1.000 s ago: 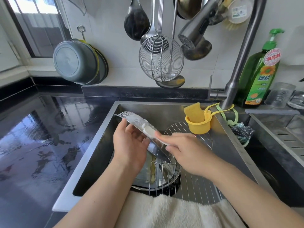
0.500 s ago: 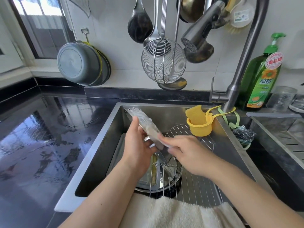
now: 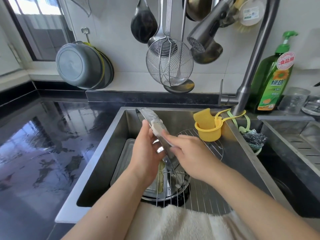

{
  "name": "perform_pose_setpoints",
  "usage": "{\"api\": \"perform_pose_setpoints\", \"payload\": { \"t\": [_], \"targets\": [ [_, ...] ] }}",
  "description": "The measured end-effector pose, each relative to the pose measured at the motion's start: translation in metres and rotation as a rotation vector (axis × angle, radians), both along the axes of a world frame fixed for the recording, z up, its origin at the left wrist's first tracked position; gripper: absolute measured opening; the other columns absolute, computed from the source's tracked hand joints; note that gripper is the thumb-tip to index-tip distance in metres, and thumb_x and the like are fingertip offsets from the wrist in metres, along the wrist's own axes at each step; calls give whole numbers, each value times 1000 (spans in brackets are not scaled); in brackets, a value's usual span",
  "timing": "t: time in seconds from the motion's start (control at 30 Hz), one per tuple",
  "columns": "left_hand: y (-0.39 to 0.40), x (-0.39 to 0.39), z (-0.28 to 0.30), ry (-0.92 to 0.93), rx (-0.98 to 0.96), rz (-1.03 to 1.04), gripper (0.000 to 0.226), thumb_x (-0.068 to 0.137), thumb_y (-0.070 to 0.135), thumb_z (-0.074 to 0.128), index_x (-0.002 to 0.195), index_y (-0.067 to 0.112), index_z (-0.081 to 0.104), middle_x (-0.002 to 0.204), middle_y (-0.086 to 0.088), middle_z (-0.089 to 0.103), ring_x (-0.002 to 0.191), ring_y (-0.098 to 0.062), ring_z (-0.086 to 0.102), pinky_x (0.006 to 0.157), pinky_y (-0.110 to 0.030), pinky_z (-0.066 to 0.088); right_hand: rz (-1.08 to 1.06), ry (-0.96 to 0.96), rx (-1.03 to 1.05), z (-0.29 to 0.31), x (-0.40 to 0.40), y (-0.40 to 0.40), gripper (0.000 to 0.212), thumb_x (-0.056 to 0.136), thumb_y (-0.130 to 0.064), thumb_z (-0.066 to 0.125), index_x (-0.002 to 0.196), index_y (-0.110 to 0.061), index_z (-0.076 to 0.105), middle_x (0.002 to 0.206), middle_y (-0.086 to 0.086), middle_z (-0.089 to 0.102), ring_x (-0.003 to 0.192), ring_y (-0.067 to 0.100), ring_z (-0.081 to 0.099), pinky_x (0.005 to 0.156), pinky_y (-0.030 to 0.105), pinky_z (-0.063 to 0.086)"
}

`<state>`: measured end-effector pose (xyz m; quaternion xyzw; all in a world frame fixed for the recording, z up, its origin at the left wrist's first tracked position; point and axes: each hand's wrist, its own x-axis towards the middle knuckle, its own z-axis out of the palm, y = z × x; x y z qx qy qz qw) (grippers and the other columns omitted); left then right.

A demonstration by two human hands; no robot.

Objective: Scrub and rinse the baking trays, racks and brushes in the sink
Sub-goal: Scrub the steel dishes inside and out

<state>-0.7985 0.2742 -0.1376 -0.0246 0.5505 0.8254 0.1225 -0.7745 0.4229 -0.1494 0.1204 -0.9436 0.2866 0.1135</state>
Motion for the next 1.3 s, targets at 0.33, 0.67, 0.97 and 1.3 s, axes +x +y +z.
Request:
{"api": "perform_pose_setpoints", "payload": {
  "t": [0.33,0.67,0.97,1.3],
  "targets": [
    [-4,-4,0,-13,69,49,53,106,47,47,128,5,68,112,-9,73,102,-25,70,99,-43,54,-9,-164,34,5,6,19,55,104,-19,51,143,-57,44,75,-10,50,59,7,44,56,20,35],
    [0,-2,-5,30,-106,-33,53,104,58,46,124,15,68,114,-13,76,104,-29,75,103,-51,55,8,-215,15,5,6,22,61,105,-18,49,144,-64,37,79,-7,59,64,9,52,62,26,46],
    [3,-1,-5,12,-99,45,61,108,58,34,116,13,75,106,-14,79,104,-33,75,93,-46,61,-123,-14,40,4,-2,9,59,104,-18,49,150,-52,36,83,-1,53,77,17,50,71,38,48],
    [1,-4,-9,4,-87,57,64,108,58,36,117,6,72,109,-19,77,101,-34,73,88,-47,62,-36,-19,81,10,4,9,57,103,-18,49,141,-59,44,78,-5,56,73,16,52,65,37,47]
  ]
}}
